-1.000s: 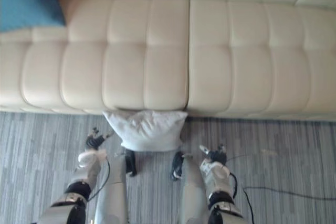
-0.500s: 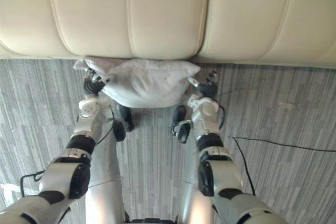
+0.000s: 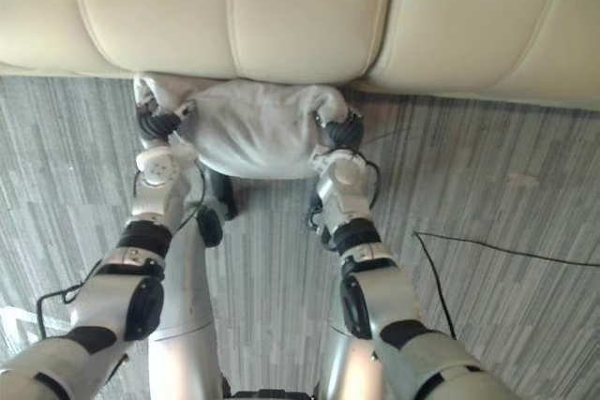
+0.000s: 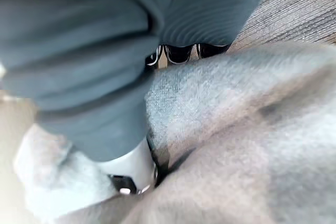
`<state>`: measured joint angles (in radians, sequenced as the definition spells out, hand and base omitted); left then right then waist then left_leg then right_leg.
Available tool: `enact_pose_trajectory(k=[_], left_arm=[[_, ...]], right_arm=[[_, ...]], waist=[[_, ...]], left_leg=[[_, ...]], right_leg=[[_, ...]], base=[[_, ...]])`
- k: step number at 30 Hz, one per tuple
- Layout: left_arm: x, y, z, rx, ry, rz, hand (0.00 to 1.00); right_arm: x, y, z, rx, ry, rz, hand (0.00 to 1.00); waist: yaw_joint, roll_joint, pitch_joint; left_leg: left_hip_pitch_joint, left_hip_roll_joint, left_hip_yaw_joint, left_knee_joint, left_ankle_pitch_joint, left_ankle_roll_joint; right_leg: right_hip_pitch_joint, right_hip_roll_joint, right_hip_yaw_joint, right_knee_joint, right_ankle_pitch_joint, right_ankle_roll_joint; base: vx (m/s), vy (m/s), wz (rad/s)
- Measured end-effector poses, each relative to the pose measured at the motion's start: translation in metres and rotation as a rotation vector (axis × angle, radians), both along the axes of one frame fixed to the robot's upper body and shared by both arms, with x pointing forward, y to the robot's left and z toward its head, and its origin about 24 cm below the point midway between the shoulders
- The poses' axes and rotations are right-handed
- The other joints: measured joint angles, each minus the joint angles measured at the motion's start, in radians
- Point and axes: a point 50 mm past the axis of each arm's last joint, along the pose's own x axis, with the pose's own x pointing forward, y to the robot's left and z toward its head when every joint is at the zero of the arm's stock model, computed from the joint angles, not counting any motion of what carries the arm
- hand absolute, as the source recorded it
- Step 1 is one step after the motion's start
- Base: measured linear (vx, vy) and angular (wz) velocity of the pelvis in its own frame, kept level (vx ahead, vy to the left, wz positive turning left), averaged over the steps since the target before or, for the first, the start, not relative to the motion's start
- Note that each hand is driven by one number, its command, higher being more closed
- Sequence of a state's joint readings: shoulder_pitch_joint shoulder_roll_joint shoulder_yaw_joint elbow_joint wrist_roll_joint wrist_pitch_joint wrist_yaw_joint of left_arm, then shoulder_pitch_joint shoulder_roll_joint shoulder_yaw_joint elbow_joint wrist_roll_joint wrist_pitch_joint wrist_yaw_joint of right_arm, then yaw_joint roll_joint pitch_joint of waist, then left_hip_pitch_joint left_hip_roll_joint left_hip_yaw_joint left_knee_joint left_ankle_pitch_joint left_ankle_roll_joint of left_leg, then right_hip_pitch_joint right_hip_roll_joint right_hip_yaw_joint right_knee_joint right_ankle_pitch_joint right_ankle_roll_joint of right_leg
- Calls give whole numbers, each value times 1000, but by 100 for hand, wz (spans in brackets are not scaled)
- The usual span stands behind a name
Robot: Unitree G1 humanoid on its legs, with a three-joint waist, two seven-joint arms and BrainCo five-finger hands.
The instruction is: Pick up cushions and gather them together orderly.
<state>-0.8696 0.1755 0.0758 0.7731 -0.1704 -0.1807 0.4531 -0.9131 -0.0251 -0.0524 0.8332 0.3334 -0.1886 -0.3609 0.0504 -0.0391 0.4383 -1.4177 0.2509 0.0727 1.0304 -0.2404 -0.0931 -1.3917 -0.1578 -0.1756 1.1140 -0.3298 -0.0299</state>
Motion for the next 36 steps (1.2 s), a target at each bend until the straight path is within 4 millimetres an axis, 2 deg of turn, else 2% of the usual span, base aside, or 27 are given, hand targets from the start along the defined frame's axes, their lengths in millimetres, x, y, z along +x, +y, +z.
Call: enact_pose_trajectory(k=[4, 6, 8, 9, 12, 16, 17, 21, 22, 24, 25, 27, 33, 34, 36], left_arm=[[-4, -9, -2, 27, -11, -34, 100], [-12, -20, -17, 59, 5, -81, 100], [-18, -26, -25, 71, 9, -105, 100], [-27, -33, -37, 82, 14, -140, 100], [-43, -49, -55, 114, 35, -218, 100], [-72, -68, -71, 103, 15, -349, 100], [-75, -69, -73, 102, 17, -358, 100], [-113, -68, -108, 22, 97, -423, 100], [-117, -67, -111, 15, 105, -424, 100], [-138, -68, -124, -29, 138, -448, 100], [-141, -68, -125, -35, 139, -453, 100], [-154, -69, -132, -58, 161, -480, 100], [-163, -69, -141, -47, 201, -509, 100], [-163, -68, -141, -49, 204, -511, 100], [-165, -68, -144, -61, 218, -516, 100]], right_arm=[[-7, -7, -8, -21, -10, -5, 100], [-17, -15, -28, -15, 17, -25, 100], [-25, -19, -39, -19, 26, -35, 100], [-36, -24, -53, -27, 36, -44, 100], [-58, -33, -76, -42, 68, -62, 100], [-99, -53, -100, -75, 90, -113, 100], [-102, -54, -102, -82, 93, -115, 100], [-147, -63, -123, -157, 144, -97, 100], [-151, -63, -125, -161, 148, -95, 100], [-176, -66, -132, -170, 172, -88, 100], [-179, -67, -132, -172, 174, -87, 100], [-195, -69, -136, -196, 197, -86, 100], [-203, -71, -145, -211, 236, -72, 100], [-203, -71, -145, -211, 238, -72, 100], [-202, -71, -149, -212, 254, -69, 100]], waist=[[-1, 0, 0], [-3, -1, -2], [-6, -2, -3], [-11, -2, -3], [-18, -2, -4], [-34, -3, -9], [-36, -4, -15], [-47, -9, -128], [-46, -11, -141], [-45, -12, -205], [-45, -10, -215], [-45, -13, -276], [-68, -7, -327], [-70, -7, -327], [-92, -8, -328]], left_leg=[[27, 1, -2, -5, 6, 0], [105, 2, 4, -44, 11, -3], [157, 2, 11, -78, 16, -5], [233, 3, 25, -129, 29, -5], [375, -4, 51, -201, 37, -3], [611, -17, 80, -314, 39, -3], [631, -18, 83, -325, 39, -3], [847, -27, 129, -450, 44, -5], [866, -27, 134, -461, 44, -5], [988, -28, 175, -533, 45, -6], [1003, -28, 181, -542, 45, -6], [1094, -35, 221, -612, 45, -6], [1262, -80, 292, -779, 87, 0], [1269, -83, 296, -785, 89, 1], [1311, -101, 305, -808, 89, 1]], right_leg=[[30, 0, -5, -6, 5, -8], [106, 5, -9, -48, 12, -5], [155, 11, -10, -84, 22, 0], [226, 20, -9, -139, 40, 0], [358, 26, -8, -216, 62, 1], [584, 34, -2, -336, 80, 21], [604, 35, -1, -348, 82, 23], [808, 49, 4, -495, 105, 43], [827, 52, 6, -510, 107, 45], [937, 63, 24, -595, 124, 60], [952, 64, 25, -610, 127, 61], [1023, 76, 51, -694, 150, 72], [1141, 89, 152, -861, 248, 89], [1143, 89, 158, -865, 253, 91], [1148, 85, 191, -849, 261, 100]], base=[[0, 0, 0], [1, 6, -5], [3, 4, -9], [5, 3, -12], [19, 13, -12], [34, 22, -9], [45, 34, -6], [122, 42, -14], [182, 48, -21], [182, 44, -25], [215, 79, -28], [180, 91, -33], [125, 72, -50], [80, 75, -49], [40, 69, -40]])
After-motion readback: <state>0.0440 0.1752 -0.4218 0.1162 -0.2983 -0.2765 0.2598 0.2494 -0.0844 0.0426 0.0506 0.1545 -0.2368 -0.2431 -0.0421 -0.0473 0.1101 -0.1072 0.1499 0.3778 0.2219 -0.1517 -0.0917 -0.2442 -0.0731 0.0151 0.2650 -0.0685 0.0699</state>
